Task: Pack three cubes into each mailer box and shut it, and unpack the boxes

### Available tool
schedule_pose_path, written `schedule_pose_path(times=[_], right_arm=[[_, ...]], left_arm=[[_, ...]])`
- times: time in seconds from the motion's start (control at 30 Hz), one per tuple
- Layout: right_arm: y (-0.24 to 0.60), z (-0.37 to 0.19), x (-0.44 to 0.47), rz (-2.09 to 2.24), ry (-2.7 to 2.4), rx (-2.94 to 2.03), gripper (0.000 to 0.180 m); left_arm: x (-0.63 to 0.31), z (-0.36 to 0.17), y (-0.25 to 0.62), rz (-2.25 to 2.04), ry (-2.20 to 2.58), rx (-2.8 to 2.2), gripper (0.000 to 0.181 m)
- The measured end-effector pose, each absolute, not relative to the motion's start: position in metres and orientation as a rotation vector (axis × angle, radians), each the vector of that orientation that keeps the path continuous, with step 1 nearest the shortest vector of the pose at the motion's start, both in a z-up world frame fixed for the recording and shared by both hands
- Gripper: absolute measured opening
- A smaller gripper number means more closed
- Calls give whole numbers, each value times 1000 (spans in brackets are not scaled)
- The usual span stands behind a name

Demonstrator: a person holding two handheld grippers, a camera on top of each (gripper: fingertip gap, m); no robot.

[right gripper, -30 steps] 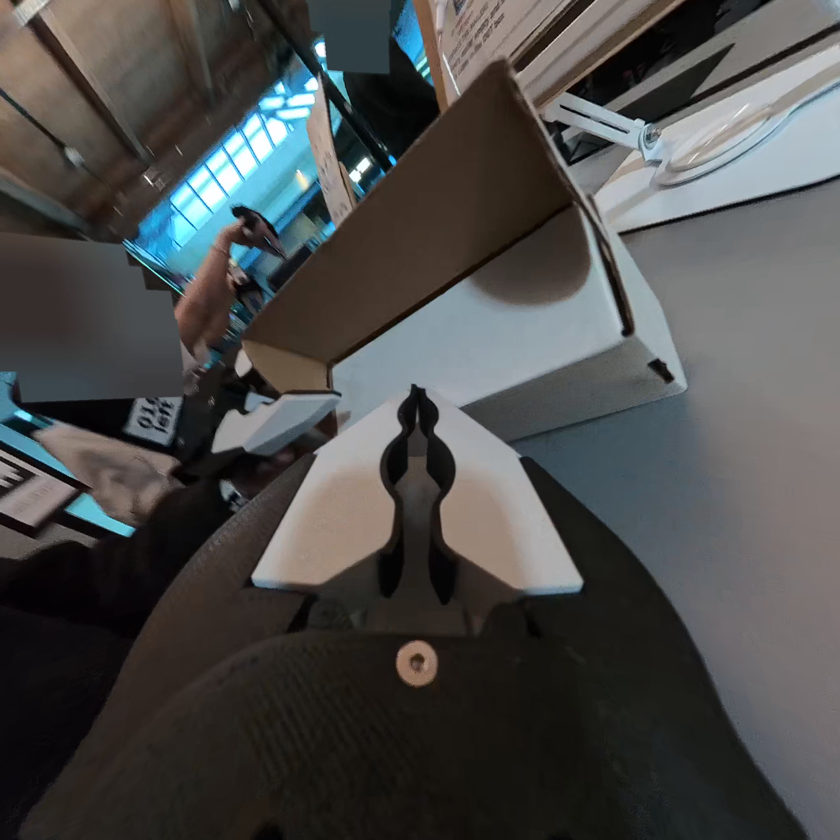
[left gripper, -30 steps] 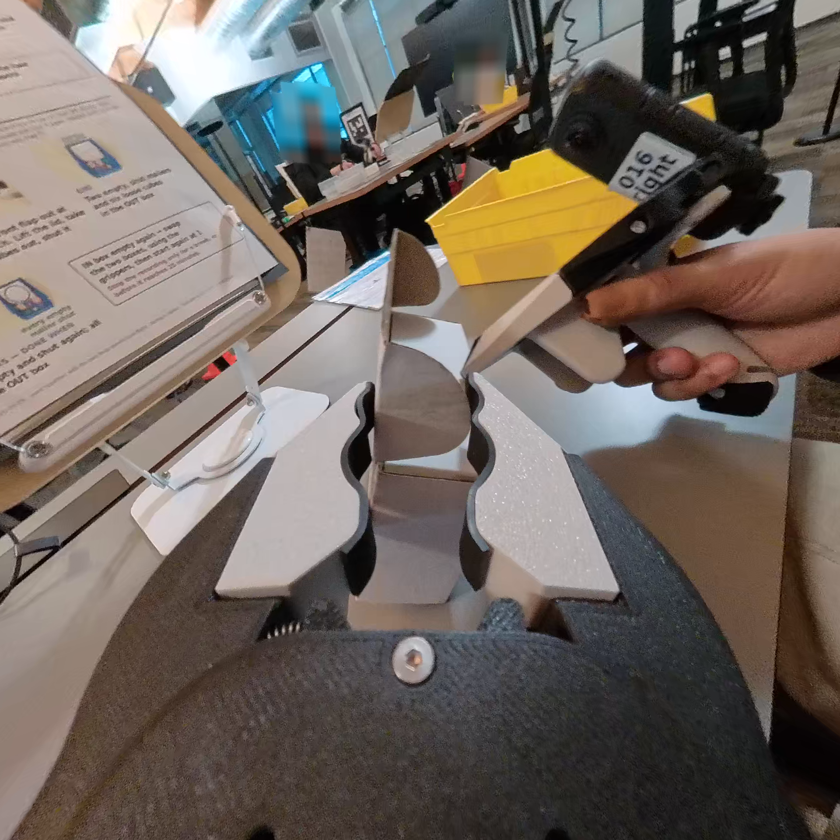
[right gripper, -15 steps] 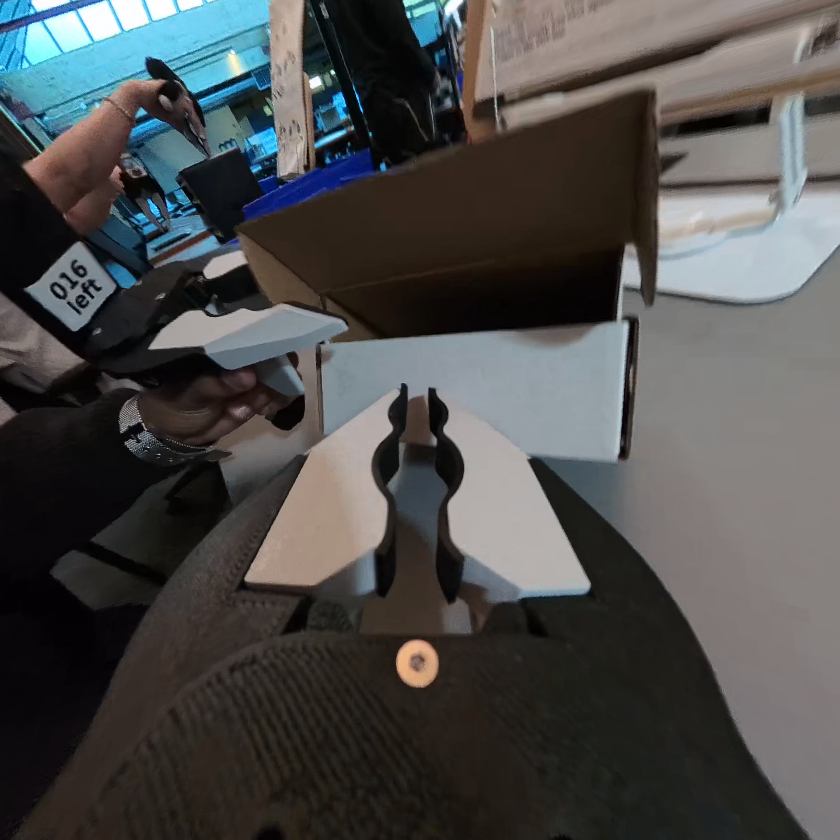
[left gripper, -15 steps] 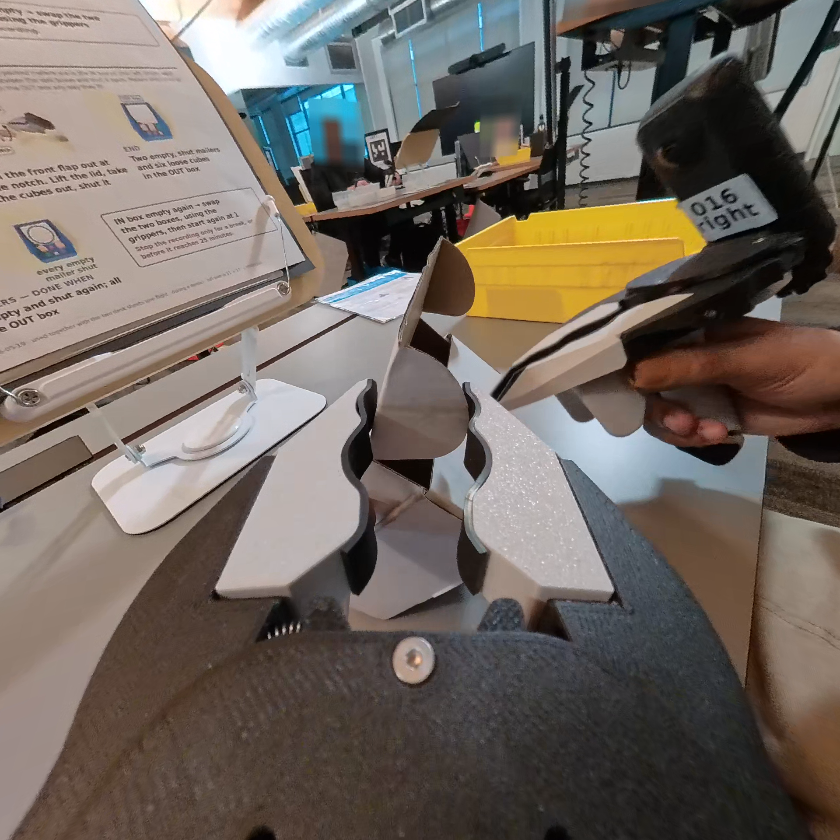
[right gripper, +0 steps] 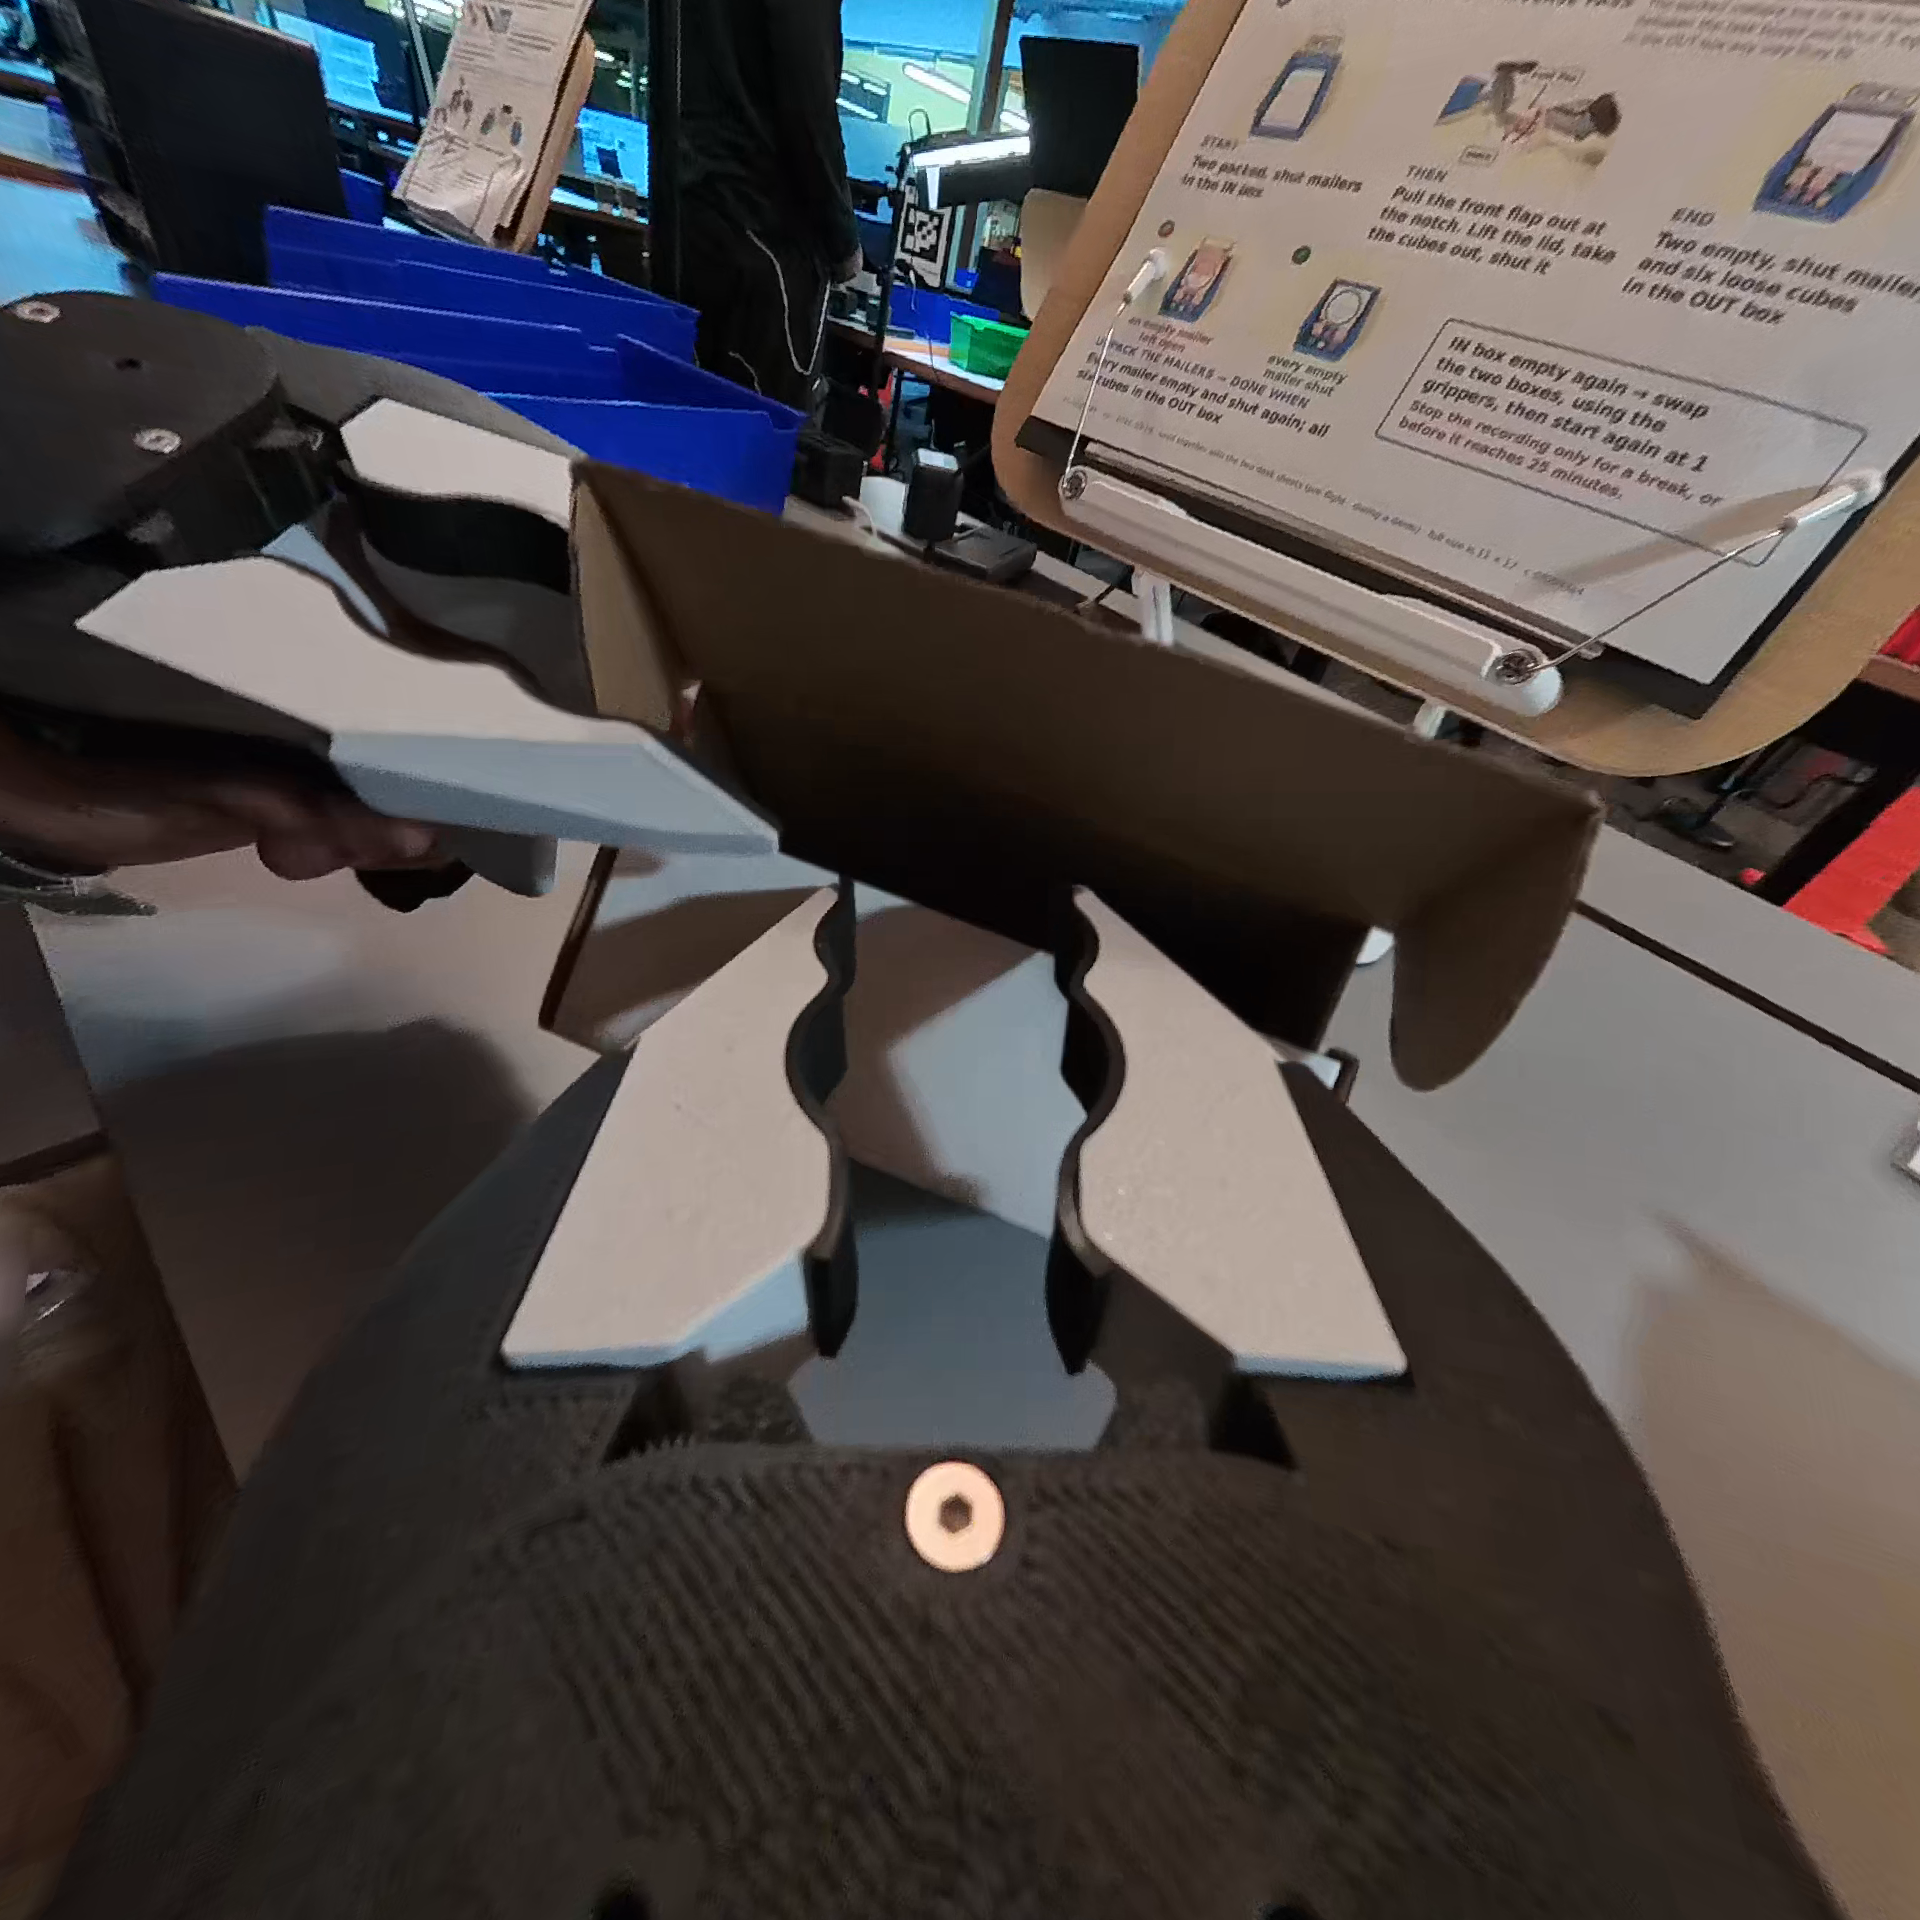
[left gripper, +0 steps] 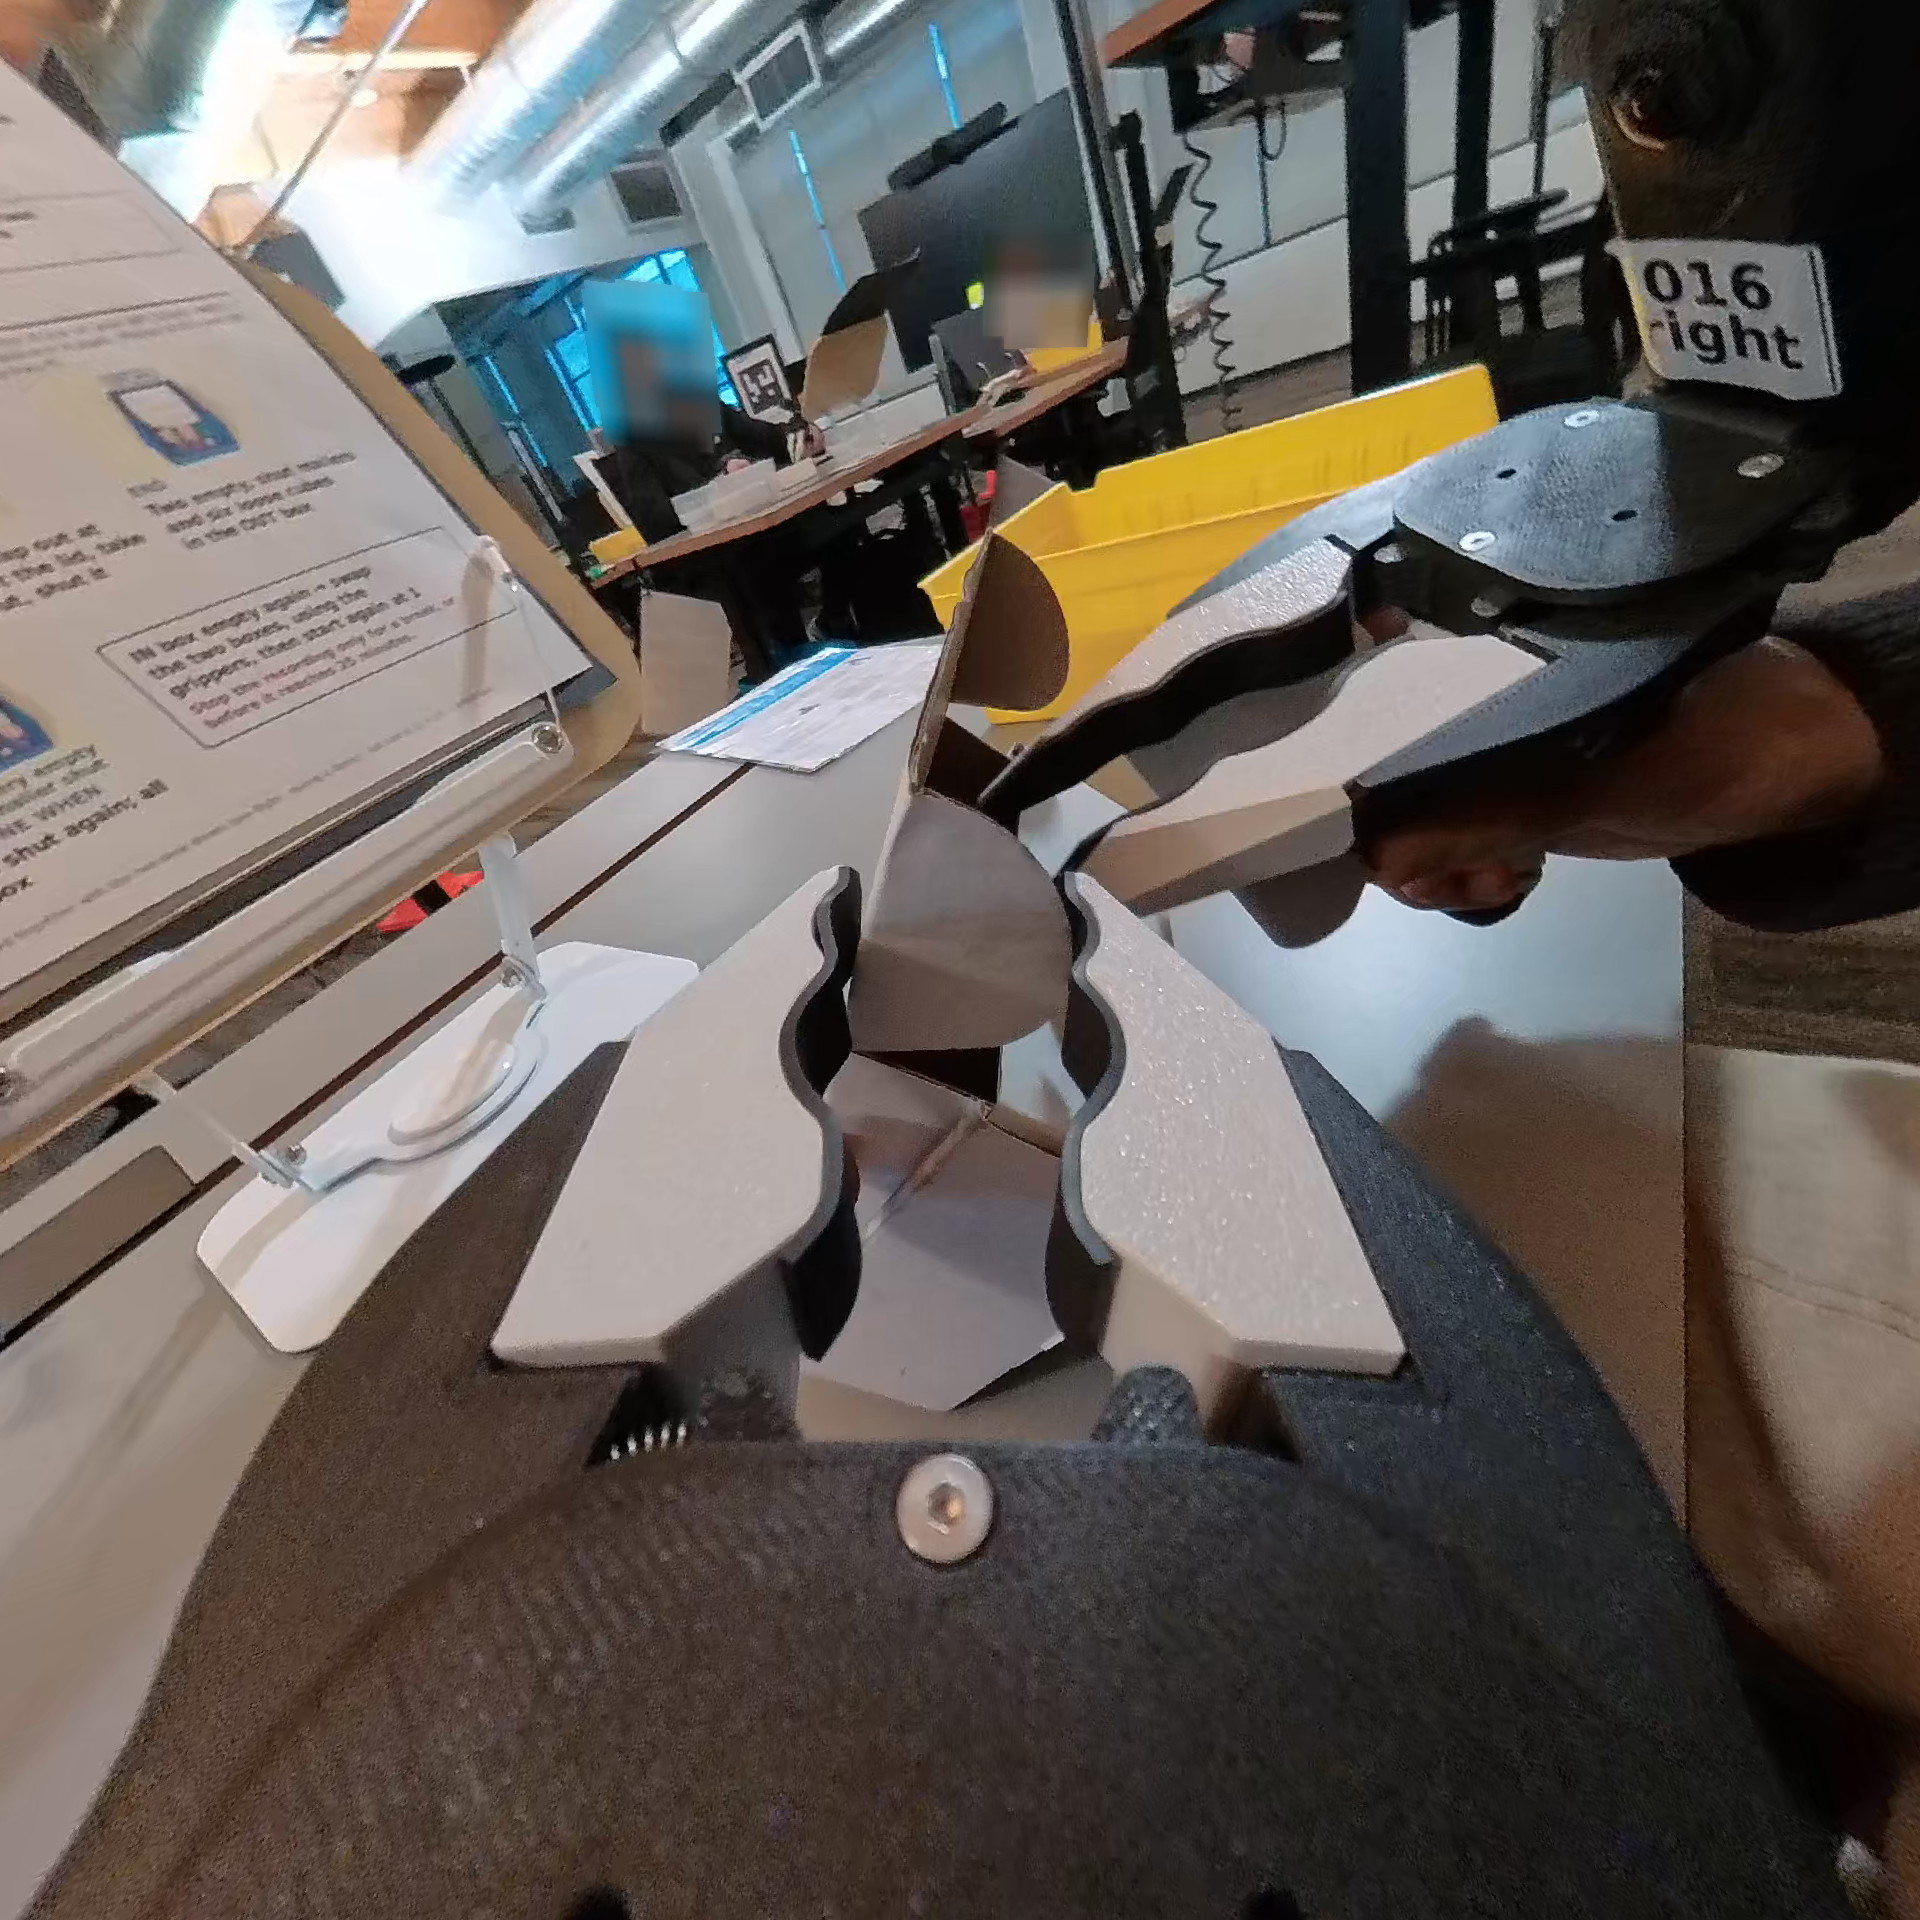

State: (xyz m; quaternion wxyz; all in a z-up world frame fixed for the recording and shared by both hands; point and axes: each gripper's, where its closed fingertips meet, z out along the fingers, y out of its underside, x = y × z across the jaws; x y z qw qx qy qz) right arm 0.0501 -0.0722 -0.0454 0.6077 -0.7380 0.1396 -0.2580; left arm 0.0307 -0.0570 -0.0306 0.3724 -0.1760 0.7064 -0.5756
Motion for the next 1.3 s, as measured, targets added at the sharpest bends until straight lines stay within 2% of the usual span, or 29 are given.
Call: schedule_pose_path(times=[0.3,0.53,0.8,0.9,0.97,1.07,1.13,1.23,1.3], right_arm=[[-74,-53,54,-448,446,-1714,38],[-65,-109,45,-233,535,-1983,44],[-60,-116,40,-484,361,-2078,40],[-56,-116,34,-455,352,-2072,37],[-54,-115,31,-423,345,-2065,31],[-52,-115,26,-391,333,-2065,25],[-53,-115,27,-408,323,-2070,23],[-54,-115,28,-443,297,-2085,19],[-54,-115,26,-452,262,-2098,8]], left_arm=[[33,-28,-54,-1468,1782,-471,35],[44,-15,-29,-1504,1655,-567,34],[89,7,21,-1508,1408,-766,33],[111,-10,36,-1449,1448,-902,42],[120,-18,41,-1467,1458,-980,55],[123,-15,36,-1619,1461,-1007,50],[120,-16,27,-1708,1511,-1000,36],[117,-12,29,-1688,1486,-973,27],[114,-5,29,-1642,1483,-912,26]])
